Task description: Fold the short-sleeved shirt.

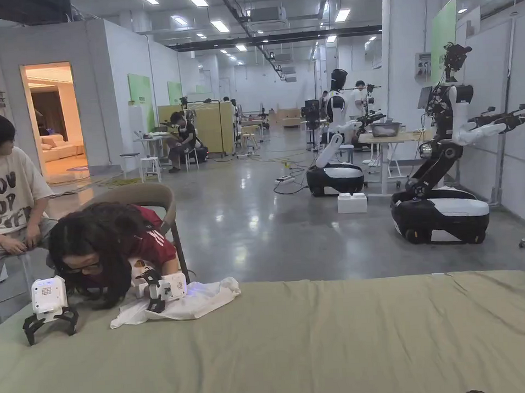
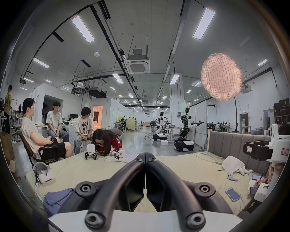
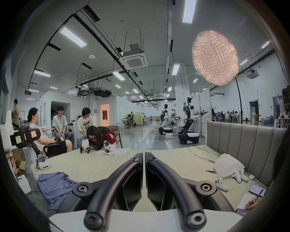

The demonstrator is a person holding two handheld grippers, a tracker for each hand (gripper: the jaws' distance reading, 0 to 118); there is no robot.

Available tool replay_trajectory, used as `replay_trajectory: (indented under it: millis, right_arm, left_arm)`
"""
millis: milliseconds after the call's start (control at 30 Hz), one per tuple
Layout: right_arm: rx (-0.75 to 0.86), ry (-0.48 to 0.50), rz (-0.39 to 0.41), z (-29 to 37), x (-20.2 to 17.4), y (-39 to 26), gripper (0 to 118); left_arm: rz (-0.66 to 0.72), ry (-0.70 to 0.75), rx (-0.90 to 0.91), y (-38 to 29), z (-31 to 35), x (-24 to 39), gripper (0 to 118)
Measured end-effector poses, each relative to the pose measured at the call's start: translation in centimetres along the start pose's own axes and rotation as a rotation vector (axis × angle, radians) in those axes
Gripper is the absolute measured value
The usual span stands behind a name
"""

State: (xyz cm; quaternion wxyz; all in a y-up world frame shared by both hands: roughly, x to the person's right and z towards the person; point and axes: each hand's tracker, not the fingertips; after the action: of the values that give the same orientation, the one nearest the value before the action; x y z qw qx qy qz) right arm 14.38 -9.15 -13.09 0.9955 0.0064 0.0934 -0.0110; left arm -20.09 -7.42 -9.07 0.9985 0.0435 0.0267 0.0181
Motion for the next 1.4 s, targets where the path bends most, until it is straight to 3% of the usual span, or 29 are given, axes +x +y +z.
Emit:
replay_trajectory:
  millis: [1000,1167,1233,1267,1300,1400]
  right_arm:
    - [-0.007,-0.023,0.015,0.1,0.3,0.2,1]
    - [-0.005,-0.029,0.060,0.2,0.2,0.2,1]
    - [-0.012,-0.039,0.167,0.2,-0.1,0.4,1]
    - [-0.015,-0.042,0.290,0.2,-0.4,0.4,1]
    - [-0.018,-0.043,0.438,0.2,-0.9,0.2,1]
    - [-0.082,0.021,1.004,0.2,-2.1,-2.2,1]
  left_arm:
    - [-0.045,0.005,0.001,0.5,-0.2,0.6,0]
    - [-0.080,0.004,-0.008,0.5,-0.6,0.8,0]
    - [-0.186,-0.049,-0.028,0.7,-1.0,1.1,0]
    - [-0.299,-0.067,-0.045,0.6,-1.2,1.3,0]
    - [-0.436,-0.083,-0.061,0.1,-1.4,1.7,0]
    - [-0.921,-0.139,-0.140,-2.8,-1.3,2.5,0]
